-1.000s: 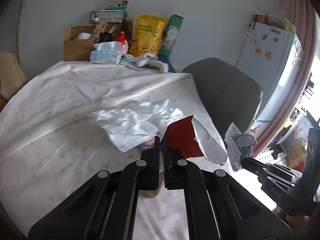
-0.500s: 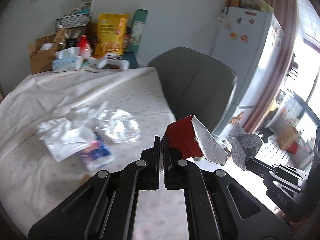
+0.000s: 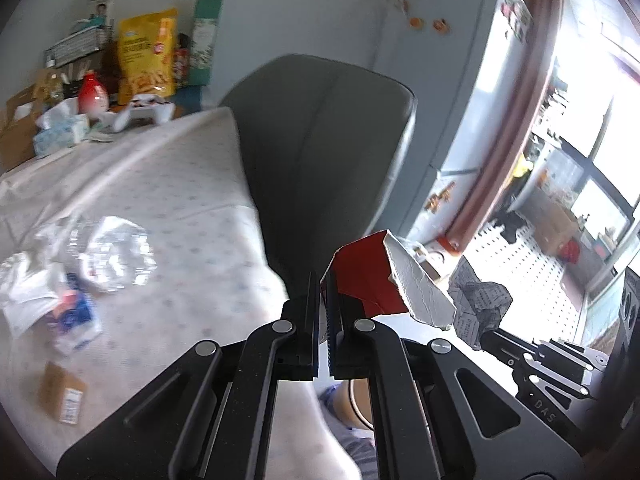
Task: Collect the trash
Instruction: 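Carry the box and foil in both grippers over to the floor bin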
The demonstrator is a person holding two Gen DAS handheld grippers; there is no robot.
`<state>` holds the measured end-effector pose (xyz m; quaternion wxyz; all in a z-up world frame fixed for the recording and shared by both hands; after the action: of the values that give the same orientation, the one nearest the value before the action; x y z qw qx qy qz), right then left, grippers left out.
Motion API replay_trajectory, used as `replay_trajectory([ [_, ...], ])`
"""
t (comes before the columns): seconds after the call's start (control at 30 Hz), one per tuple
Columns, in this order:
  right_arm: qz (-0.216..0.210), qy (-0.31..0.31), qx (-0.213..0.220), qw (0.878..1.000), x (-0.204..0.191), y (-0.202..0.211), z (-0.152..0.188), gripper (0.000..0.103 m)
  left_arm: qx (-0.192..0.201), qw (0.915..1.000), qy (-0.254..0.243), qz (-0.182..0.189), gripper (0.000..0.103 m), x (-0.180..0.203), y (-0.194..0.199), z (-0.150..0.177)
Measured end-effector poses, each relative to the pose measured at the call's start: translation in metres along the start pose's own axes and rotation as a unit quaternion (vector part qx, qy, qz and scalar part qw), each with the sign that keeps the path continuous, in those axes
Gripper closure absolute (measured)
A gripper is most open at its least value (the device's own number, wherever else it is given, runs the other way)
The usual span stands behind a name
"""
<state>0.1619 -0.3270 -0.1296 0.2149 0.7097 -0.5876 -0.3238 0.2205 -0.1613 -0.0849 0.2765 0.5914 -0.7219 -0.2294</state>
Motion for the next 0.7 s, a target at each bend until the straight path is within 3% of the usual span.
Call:
replay_trajectory([
  [0.5,0.031,-0.083,-0.042,0.995,0.085,-0.035,0.043,0.093,-0.056,0.997,-0.047,0.025,0.099,0.066,-0.057,0.02],
  [0.53,0.031,-0.087,-0.046,0.995,0.087,-0.037,0.045,0.091,-0.061,0.9966,-0.049,0.025,0.099,0.068,-0.061,0.022],
  [0.6,0.036,-0.098,-0.049,0.993,0.095,-0.041,0.05,0.072,-0.067,0.9961,-0.051,0.026,0.099,0.072,-0.066,0.025],
  [0.63,0.038,-0.102,-0.049,0.993,0.099,-0.042,0.052,0.054,-0.069,0.9959,-0.052,0.027,0.099,0.074,-0.069,0.026],
  [0.7,0.045,-0.104,-0.041,0.993,0.106,-0.041,0.052,0.053,-0.073,0.9954,-0.055,0.027,0.099,0.077,-0.072,0.029],
])
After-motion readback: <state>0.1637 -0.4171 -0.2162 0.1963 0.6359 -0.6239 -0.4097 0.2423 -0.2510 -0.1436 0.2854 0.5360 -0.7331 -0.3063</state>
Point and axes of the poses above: each gripper's, at about its wrist camera, not at the fingertips, and y roughly against the way its jaws point, x to its right, z to its underside, the point moved 7 cm from there along -y, roughly the way its jaws point, and after that the axes turned 4 degrees about -z, right-handed, at the moved point
